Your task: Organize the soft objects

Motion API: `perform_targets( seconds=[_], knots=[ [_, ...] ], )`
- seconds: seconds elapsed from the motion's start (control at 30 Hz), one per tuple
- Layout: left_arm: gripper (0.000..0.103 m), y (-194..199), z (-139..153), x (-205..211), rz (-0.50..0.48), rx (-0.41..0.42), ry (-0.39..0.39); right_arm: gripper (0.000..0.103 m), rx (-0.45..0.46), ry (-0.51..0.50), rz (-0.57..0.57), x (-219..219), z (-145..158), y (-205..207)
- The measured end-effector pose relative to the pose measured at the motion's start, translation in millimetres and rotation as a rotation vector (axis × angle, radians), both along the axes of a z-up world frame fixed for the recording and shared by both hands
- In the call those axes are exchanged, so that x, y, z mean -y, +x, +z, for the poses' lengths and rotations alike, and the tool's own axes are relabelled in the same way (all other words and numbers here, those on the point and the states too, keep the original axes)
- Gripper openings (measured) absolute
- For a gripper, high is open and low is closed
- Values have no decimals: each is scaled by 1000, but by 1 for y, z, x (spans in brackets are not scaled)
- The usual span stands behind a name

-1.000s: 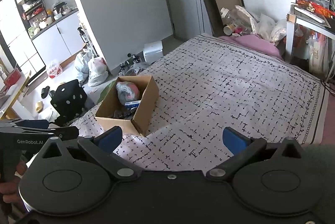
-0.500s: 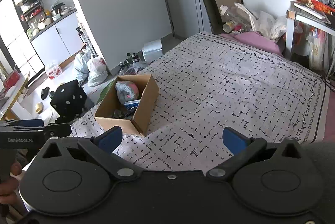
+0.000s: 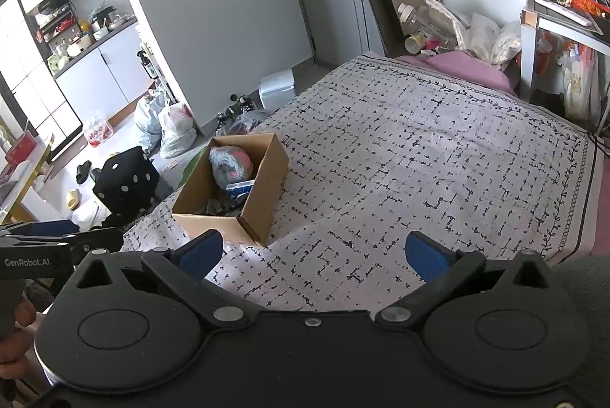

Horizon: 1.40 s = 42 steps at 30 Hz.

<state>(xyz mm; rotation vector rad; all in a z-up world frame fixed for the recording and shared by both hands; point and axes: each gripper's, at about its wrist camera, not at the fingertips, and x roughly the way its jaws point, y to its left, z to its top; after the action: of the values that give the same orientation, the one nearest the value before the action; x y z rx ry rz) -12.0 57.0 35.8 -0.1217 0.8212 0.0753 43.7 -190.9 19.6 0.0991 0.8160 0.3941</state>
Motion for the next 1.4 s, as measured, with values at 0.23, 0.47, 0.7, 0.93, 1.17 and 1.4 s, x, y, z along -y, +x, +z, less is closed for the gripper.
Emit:
perform_targets(
  seconds=[0.23,0.47,0.7,0.93,1.17,1.4],
  knots=[
    [103,0,1,-1,4,6,-3,103,-3,0,0,1,0,2],
    [103,0,-1,-4,10,6,-6,103,-4,-1,-1,1,0,2],
    [103,-1,-1,-4,8,8,-7,103,-6,2,-5,3,-2,1],
    [103,-1,-1,-4,7,10,-6,103,-19,18,0,3,-3,5],
    [103,-1,-3,-3,11,6,-9,103,-20,6,-2,1,-3,5],
    [103,-1,-2,-6,17,3,-15,103,-26,2,-1,1,-4,6]
  ],
)
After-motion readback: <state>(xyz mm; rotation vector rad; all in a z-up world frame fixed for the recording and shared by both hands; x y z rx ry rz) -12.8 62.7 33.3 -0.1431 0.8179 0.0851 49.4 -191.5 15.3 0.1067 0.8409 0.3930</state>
